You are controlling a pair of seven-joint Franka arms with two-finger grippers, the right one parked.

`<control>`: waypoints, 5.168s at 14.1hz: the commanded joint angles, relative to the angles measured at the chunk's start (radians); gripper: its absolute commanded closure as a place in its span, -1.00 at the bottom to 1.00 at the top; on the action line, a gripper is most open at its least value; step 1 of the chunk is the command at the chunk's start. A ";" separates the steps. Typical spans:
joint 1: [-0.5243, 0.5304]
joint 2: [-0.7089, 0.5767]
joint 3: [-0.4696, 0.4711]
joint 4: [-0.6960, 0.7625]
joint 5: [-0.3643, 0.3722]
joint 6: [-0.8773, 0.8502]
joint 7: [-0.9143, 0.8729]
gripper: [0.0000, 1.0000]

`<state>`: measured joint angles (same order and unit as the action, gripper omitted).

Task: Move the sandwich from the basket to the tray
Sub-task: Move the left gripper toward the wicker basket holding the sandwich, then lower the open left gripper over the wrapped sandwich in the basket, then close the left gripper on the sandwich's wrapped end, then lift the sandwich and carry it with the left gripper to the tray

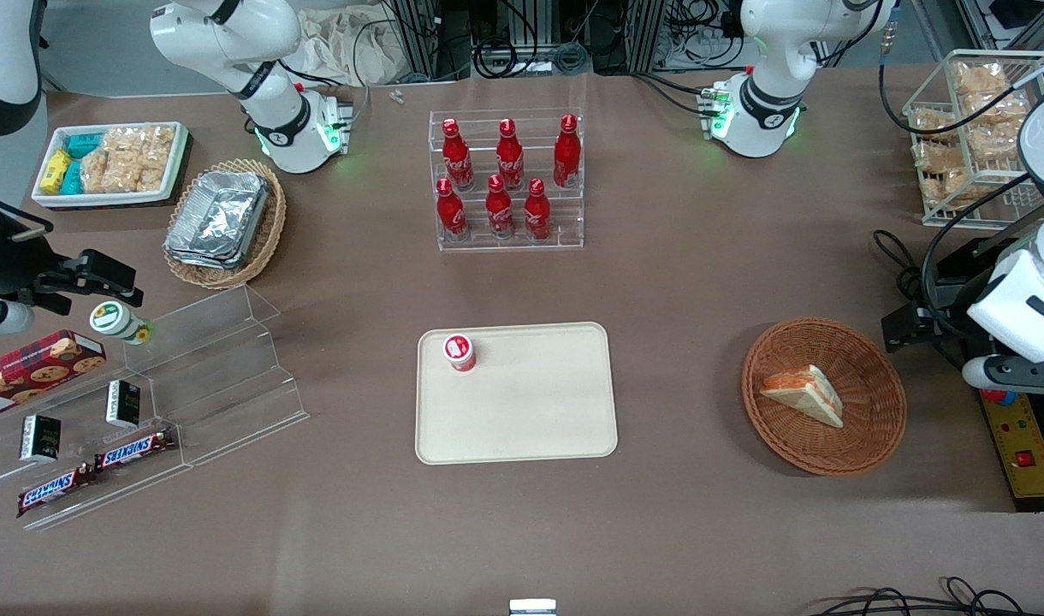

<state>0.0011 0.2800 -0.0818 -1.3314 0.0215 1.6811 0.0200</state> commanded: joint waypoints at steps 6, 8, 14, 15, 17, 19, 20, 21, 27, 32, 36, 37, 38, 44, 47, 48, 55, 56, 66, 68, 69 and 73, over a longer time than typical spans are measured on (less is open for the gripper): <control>0.005 -0.007 0.005 -0.009 0.009 -0.011 -0.055 -0.99; -0.003 0.010 0.007 -0.040 0.020 0.008 -0.084 -0.99; 0.003 -0.008 0.007 -0.228 0.022 0.090 -0.130 -0.99; 0.003 -0.011 0.007 -0.253 0.020 0.110 -0.149 -0.99; -0.003 0.002 0.007 -0.281 0.026 0.146 -0.259 -0.99; -0.007 0.027 0.004 -0.279 0.028 0.163 -0.420 -0.99; -0.007 0.036 0.004 -0.281 0.029 0.179 -0.489 -0.99; -0.010 0.048 0.004 -0.281 0.035 0.189 -0.544 -0.99; -0.009 0.096 0.005 -0.305 0.061 0.232 -0.859 -0.99; -0.009 0.148 0.005 -0.347 0.055 0.322 -1.080 -0.99; -0.007 0.148 0.007 -0.448 0.054 0.482 -1.160 -0.99; -0.007 0.150 0.007 -0.456 0.054 0.505 -1.166 -0.99; -0.004 0.159 0.008 -0.465 0.054 0.531 -1.167 -0.99; 0.033 0.153 0.010 -0.578 0.063 0.674 -1.160 -0.98; 0.031 0.150 0.010 -0.583 0.063 0.674 -1.163 -0.80; 0.031 0.150 0.008 -0.580 0.063 0.672 -1.166 -0.68; 0.030 0.099 0.002 -0.555 0.049 0.611 -1.207 0.65; 0.030 0.093 0.002 -0.545 0.049 0.594 -1.201 0.85; 0.004 0.059 -0.029 -0.211 0.061 0.118 -0.772 1.00; -0.026 0.068 -0.029 -0.137 0.061 0.031 -0.743 1.00; -0.035 0.064 -0.029 -0.134 0.061 0.029 -0.739 1.00; -0.052 0.062 -0.090 -0.115 0.063 0.023 -0.739 1.00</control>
<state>-0.0394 0.3247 -0.1342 -1.4839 0.0692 1.7337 -0.7313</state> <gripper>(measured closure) 0.894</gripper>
